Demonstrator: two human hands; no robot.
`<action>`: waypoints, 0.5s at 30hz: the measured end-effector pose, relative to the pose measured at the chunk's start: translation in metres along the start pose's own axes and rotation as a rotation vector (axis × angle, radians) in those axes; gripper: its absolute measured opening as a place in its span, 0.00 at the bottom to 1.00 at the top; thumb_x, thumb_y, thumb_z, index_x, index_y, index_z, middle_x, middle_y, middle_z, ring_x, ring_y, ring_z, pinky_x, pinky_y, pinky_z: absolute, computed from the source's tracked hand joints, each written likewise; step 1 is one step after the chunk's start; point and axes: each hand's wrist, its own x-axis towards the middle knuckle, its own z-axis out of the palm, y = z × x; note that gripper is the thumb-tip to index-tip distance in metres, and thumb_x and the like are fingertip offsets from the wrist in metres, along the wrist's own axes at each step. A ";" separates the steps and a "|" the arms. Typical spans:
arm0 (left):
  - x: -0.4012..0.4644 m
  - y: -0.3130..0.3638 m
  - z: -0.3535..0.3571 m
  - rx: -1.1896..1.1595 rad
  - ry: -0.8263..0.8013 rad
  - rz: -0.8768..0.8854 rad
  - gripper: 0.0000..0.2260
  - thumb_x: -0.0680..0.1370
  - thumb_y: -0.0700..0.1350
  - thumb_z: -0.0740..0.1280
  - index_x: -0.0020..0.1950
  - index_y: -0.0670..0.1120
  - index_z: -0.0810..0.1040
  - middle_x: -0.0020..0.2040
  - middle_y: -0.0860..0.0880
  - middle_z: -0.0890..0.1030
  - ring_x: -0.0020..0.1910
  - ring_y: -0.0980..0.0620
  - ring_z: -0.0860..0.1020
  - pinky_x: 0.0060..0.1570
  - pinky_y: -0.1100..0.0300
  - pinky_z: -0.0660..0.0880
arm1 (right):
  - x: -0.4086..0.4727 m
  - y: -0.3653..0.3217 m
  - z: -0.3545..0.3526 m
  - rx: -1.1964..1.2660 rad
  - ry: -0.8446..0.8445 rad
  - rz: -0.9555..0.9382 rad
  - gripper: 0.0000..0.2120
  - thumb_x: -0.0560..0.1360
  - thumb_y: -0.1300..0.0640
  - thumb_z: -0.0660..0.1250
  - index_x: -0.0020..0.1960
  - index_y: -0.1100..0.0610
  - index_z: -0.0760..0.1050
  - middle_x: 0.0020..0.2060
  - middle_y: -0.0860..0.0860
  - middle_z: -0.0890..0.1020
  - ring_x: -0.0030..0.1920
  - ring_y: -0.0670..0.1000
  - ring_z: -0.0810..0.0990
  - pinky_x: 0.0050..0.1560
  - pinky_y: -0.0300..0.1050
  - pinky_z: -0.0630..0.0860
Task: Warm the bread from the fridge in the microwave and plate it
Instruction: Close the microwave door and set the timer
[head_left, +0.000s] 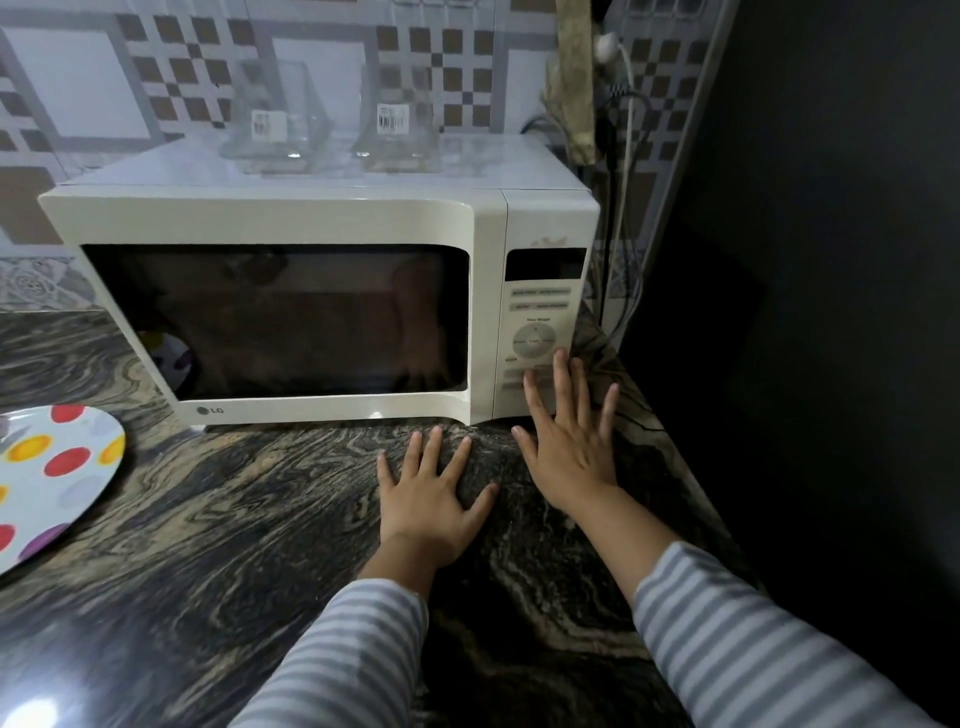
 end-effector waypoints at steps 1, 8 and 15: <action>0.000 0.000 0.000 -0.001 0.000 0.001 0.32 0.75 0.71 0.44 0.77 0.62 0.44 0.79 0.52 0.43 0.77 0.50 0.39 0.72 0.39 0.37 | 0.000 0.000 -0.002 0.000 -0.008 0.000 0.32 0.81 0.41 0.48 0.78 0.49 0.36 0.72 0.53 0.26 0.74 0.55 0.30 0.71 0.66 0.32; -0.002 0.000 0.001 -0.015 0.010 0.000 0.38 0.68 0.72 0.35 0.77 0.62 0.45 0.79 0.52 0.44 0.77 0.50 0.39 0.73 0.40 0.37 | -0.006 0.002 -0.019 0.031 0.023 -0.009 0.32 0.80 0.40 0.47 0.76 0.48 0.34 0.74 0.52 0.29 0.74 0.55 0.28 0.71 0.66 0.33; -0.001 -0.002 0.001 -0.004 0.002 0.001 0.37 0.69 0.72 0.37 0.77 0.62 0.44 0.79 0.52 0.43 0.77 0.50 0.39 0.72 0.39 0.37 | 0.004 0.002 -0.043 0.044 0.029 -0.015 0.32 0.81 0.41 0.47 0.73 0.47 0.28 0.75 0.54 0.30 0.75 0.57 0.30 0.71 0.67 0.34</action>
